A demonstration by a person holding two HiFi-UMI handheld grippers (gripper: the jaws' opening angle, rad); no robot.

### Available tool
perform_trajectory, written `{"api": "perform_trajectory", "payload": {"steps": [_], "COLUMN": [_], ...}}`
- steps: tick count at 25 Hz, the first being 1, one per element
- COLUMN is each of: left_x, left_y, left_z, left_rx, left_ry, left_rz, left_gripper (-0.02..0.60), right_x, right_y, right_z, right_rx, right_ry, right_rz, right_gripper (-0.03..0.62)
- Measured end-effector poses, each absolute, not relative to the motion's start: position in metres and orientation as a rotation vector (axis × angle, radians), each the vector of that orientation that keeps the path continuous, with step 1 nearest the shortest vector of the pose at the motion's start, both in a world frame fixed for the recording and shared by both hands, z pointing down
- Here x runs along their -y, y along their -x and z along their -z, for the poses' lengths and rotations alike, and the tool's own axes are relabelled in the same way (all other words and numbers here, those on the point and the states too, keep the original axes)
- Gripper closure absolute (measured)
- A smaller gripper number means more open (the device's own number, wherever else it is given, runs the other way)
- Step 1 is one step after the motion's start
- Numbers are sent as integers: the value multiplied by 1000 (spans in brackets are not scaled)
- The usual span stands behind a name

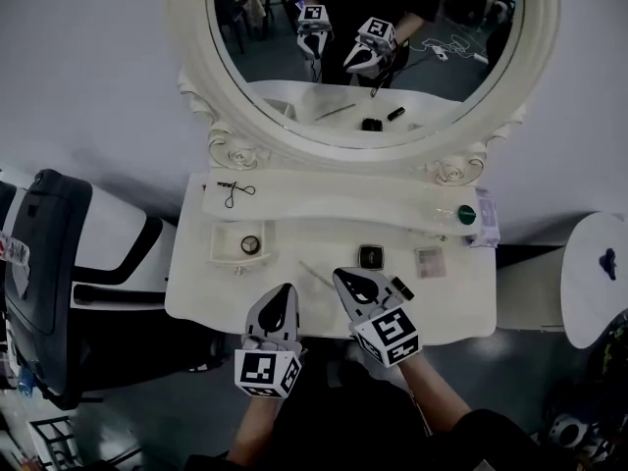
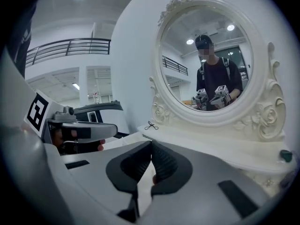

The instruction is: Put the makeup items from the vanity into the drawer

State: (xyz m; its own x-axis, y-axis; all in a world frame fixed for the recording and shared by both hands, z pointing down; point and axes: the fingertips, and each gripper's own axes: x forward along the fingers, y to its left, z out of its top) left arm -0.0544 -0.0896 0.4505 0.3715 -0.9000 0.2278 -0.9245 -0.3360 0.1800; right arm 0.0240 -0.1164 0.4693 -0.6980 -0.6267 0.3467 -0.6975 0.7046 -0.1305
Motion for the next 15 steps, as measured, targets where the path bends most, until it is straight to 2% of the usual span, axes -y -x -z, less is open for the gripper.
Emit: {"api": "perform_trajectory", "payload": {"steps": [8, 15], "left_x": [69, 63], "left_y": [-37, -83], "left_z": [-465, -486], "left_rx": [1506, 1397], "left_ry": [-2399, -2441], "left_rz": [-165, -219], "left_gripper": [566, 566], "right_x": [91, 81], "right_y": [-123, -183], "right_z": [-479, -507], "right_rx": [2579, 2481], "right_ry": [-1160, -1246], "right_rz": [-379, -443], "right_gripper": [569, 568]}}
